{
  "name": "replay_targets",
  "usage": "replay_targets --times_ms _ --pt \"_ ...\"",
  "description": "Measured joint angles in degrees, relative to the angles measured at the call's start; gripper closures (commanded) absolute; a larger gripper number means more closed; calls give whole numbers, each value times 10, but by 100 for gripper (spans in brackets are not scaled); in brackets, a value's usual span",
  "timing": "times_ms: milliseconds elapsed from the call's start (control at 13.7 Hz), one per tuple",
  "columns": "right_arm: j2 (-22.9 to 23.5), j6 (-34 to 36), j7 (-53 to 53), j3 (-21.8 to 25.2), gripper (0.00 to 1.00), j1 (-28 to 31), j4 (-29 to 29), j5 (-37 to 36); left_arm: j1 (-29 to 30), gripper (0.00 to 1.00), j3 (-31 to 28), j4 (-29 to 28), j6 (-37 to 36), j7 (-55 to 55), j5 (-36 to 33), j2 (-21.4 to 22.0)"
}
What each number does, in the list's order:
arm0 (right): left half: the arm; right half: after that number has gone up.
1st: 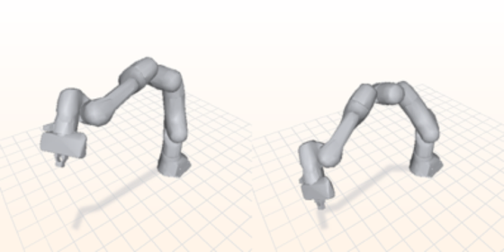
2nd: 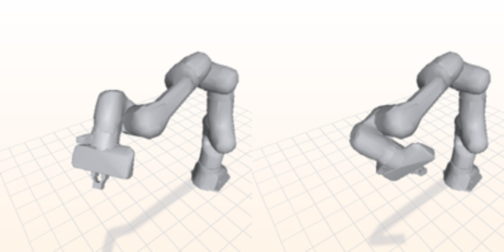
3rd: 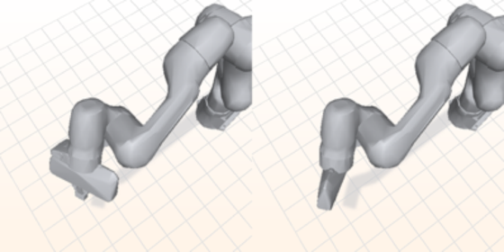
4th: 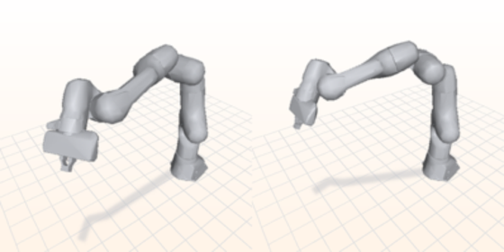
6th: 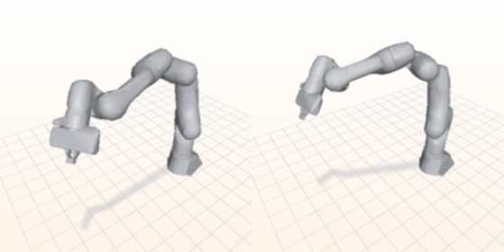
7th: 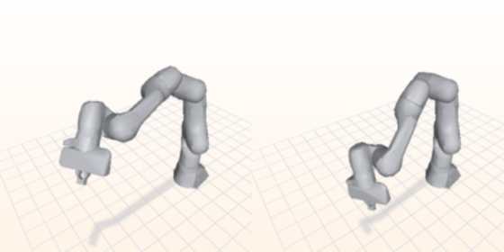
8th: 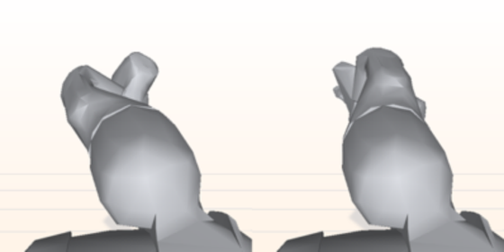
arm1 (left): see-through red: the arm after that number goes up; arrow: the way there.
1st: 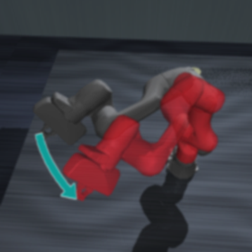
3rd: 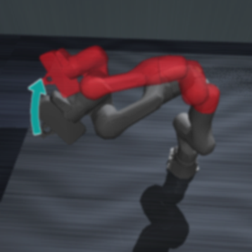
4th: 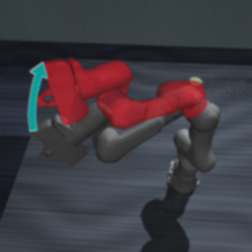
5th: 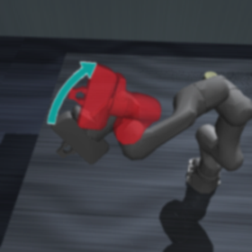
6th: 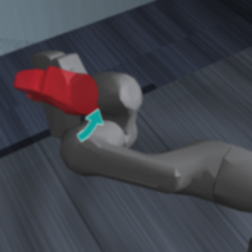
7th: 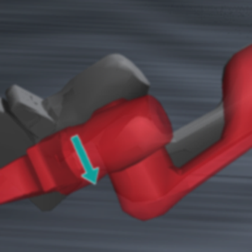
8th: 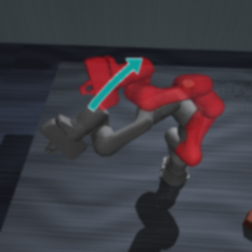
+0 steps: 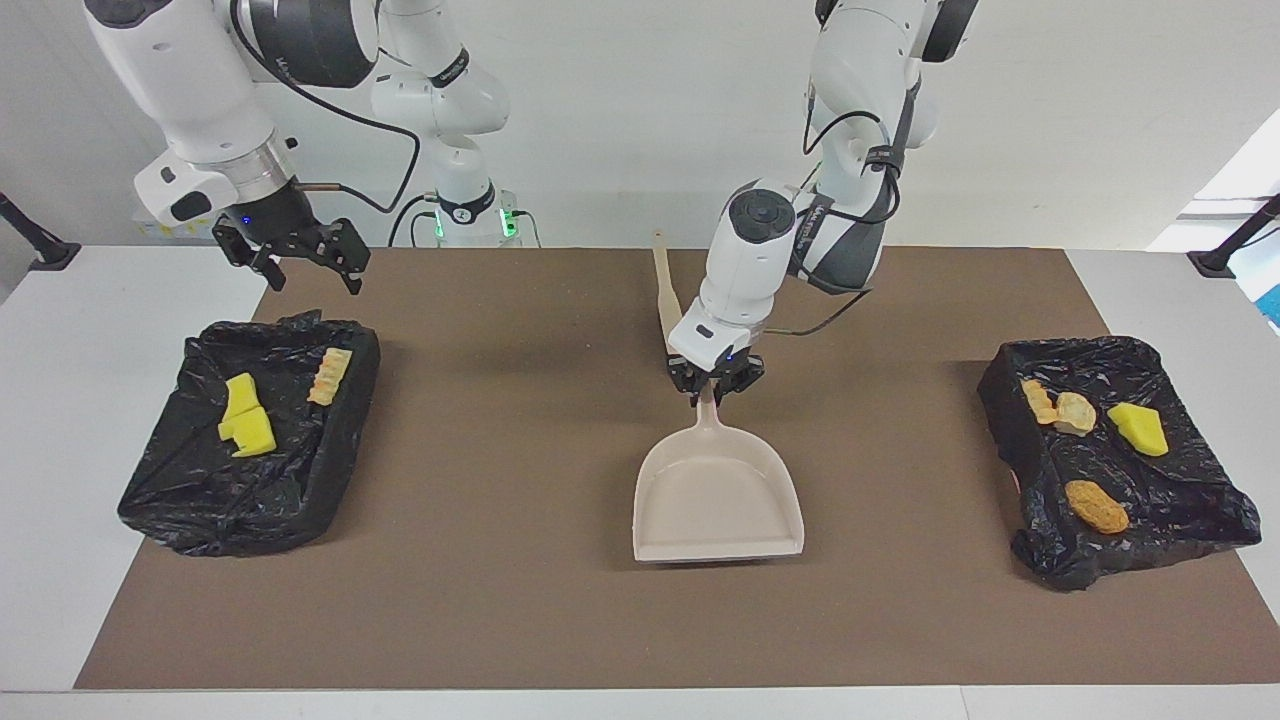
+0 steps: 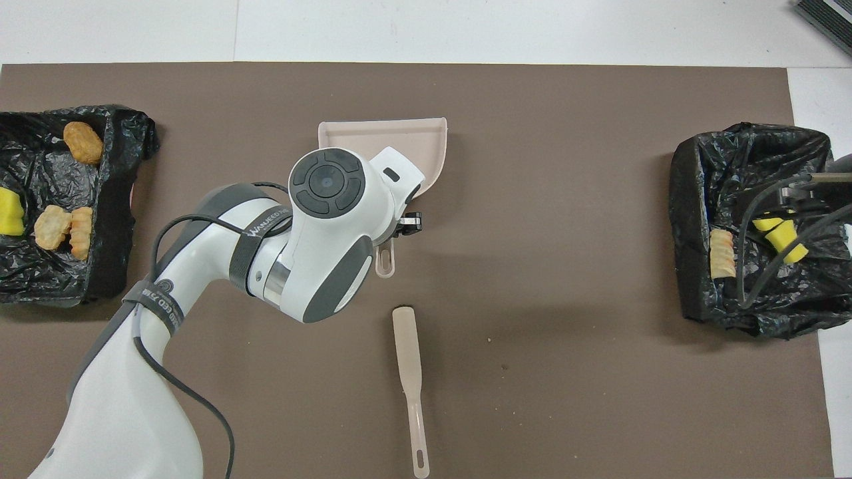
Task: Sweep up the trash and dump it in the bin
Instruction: 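Lower the dustpan onto the table center and open the left gripper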
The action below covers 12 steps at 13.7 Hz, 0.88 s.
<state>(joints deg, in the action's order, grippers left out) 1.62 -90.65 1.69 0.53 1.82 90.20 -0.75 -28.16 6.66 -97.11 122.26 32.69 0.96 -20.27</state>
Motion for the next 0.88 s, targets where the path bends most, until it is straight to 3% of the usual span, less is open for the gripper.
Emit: replay_targets --times_ms 439,732,805,878 --pt "0 0 0 0 0 0 0 0 -12 100 4 -25 30 -9 0 -11" --pt "0 0 0 0 0 0 0 0 -25 15 3 -26 49 -9 0 -33" --pt "0 0 0 0 0 0 0 0 -25 0 2 -26 49 -9 0 -33" --pt "0 0 0 0 0 0 0 0 -24 0 0 -25 49 -10 0 -33"
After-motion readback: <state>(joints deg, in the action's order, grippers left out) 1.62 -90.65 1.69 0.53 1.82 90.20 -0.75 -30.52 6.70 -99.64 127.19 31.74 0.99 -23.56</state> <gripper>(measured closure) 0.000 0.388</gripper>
